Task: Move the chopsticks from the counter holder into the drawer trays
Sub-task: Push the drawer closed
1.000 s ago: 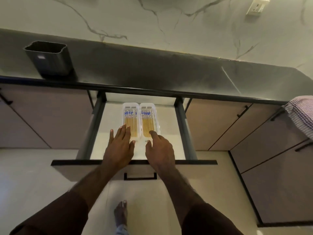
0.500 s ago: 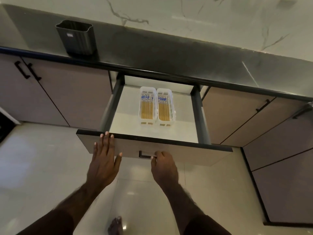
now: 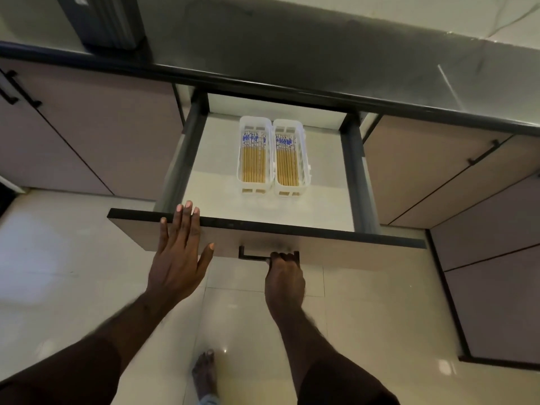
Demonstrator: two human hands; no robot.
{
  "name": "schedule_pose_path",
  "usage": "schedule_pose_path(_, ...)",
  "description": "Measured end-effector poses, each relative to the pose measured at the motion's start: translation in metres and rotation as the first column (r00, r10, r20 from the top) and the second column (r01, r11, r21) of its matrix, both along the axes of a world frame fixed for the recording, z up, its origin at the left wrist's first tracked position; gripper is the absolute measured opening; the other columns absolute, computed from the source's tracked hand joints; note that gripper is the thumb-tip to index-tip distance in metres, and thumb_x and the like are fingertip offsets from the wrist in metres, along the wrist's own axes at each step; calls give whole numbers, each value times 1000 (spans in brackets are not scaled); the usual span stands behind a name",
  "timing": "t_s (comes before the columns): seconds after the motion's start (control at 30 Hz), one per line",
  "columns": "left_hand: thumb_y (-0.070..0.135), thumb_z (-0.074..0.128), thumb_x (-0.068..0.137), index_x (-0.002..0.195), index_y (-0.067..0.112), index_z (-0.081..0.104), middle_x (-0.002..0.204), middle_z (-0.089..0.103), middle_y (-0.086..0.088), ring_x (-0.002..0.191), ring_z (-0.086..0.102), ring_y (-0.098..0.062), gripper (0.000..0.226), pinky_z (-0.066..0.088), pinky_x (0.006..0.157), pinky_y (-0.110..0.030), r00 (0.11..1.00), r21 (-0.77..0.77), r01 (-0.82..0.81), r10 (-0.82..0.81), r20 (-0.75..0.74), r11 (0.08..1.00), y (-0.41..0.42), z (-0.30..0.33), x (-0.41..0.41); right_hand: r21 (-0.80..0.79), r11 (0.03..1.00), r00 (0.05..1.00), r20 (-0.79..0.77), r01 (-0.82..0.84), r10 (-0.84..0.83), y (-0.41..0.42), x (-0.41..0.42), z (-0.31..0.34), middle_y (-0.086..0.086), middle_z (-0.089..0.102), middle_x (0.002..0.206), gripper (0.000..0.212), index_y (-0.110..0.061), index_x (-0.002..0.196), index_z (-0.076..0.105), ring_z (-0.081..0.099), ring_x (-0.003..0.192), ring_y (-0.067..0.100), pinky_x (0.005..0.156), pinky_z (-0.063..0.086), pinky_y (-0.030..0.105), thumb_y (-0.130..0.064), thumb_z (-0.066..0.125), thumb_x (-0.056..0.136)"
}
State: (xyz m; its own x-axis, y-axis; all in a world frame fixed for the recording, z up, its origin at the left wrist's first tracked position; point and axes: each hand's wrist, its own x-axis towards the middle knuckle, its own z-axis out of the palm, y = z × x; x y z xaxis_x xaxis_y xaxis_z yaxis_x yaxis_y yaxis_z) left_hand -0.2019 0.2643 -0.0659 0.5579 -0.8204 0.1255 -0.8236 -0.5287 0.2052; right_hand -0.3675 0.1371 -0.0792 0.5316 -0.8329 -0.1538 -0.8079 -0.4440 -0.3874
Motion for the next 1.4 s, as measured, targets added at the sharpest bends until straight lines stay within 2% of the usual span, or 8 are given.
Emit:
schedule_pose_path(0.1,53,20,97,152,12,-8,162,-8,-9,149,-5,-25,74,0,120,-47,1000,-18,-1,1,-27,1000,-10,0,8,7,1000,1000,-17,9,-9,-9,10,-1,6,67,120,34,-15,122,63,62,114,23,85,57,32,-22,67,89)
schedule_pose_path(0.3,56,19,95,151,8,-9,161,-7,-9,149,-5,-25,78,0,120,-46,997,-60,-14,9,-71,998,-48,15,39,7,999,998,-46,37,-36,-45,42,6,6,69,112,28,-14,117,65,67,100,20,78,56,29,-23,65,91)
schedule_pose_path(0.7,53,24,94,152,9,-7,162,-9,-11,149,-10,-23,79,-4,120,-46,999,-70,-26,24,-25,997,-110,42,135,54,995,992,-100,80,-74,-136,119,20,6,72,101,20,-14,108,69,68,89,19,68,50,25,-23,66,91)
schedule_pose_path(0.8,55,23,93,152,10,-7,162,-9,-10,149,-10,-22,80,-6,120,-43,998,-67,-45,43,-37,997,-125,36,150,21,998,995,-80,59,-57,-165,141,19,6,72,99,17,-14,106,69,68,87,20,64,46,25,-23,65,91)
schedule_pose_path(0.87,56,22,92,152,11,-8,162,-9,-10,149,-11,-22,81,-7,120,-41,997,-62,-63,60,-38,996,-136,33,157,12,999,996,-84,40,-39,-183,154,21,7,72,98,18,-13,106,69,68,85,21,66,50,27,-23,65,92)
schedule_pose_path(1.07,60,18,91,151,9,-8,161,-10,-11,149,-11,-22,83,-3,120,-47,991,-38,-127,125,-49,991,-176,28,178,-11,998,990,-125,-65,63,-239,192,23,8,71,92,19,-10,105,67,68,80,22,65,54,30,-22,66,91)
schedule_pose_path(1.27,56,24,91,151,9,-10,161,-11,-10,149,-11,-22,83,-5,120,-43,982,-78,-185,182,-46,980,-208,31,196,-84,987,979,-161,-139,125,-275,219,18,10,68,94,24,-12,109,63,65,80,23,63,48,33,-19,69,87)
schedule_pose_path(1.4,53,28,92,151,6,-6,161,-7,-13,149,-7,-25,83,-2,121,-46,983,-108,-186,185,-22,977,-224,29,209,-106,984,981,-148,-143,127,-296,237,18,9,68,94,25,-13,109,63,66,80,23,64,51,34,-19,70,86)
